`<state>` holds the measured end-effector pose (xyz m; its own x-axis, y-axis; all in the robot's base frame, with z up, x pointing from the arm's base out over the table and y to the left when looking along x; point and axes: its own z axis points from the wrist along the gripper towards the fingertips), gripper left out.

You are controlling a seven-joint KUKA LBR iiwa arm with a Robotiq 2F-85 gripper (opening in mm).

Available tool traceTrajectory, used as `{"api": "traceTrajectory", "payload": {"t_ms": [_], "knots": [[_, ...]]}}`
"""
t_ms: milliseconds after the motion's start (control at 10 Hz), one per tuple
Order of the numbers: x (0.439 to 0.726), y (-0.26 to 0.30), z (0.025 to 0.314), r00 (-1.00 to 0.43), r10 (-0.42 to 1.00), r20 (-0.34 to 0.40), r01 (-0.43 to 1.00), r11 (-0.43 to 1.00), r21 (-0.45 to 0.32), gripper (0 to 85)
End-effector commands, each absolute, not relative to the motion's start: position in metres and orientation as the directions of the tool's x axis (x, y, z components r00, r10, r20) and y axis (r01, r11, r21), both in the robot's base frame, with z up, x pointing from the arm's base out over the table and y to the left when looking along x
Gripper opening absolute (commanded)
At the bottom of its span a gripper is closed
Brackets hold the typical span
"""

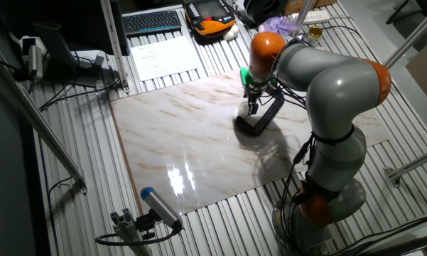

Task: Unscrew the lid from the jar

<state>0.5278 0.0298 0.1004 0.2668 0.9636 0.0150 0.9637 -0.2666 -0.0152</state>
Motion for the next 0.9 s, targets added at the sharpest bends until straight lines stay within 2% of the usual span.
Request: {"api": "traceTrajectory", "payload": {"t_ms": [0,800], "knots": [[0.5282,0.0298,0.0993,0.352,0.936,0.019,0.936,-0.352,-0.012,85.0],[0.5281,0.0299,0.0988,0.315,0.949,0.017,0.949,-0.314,-0.015,85.0]]}}
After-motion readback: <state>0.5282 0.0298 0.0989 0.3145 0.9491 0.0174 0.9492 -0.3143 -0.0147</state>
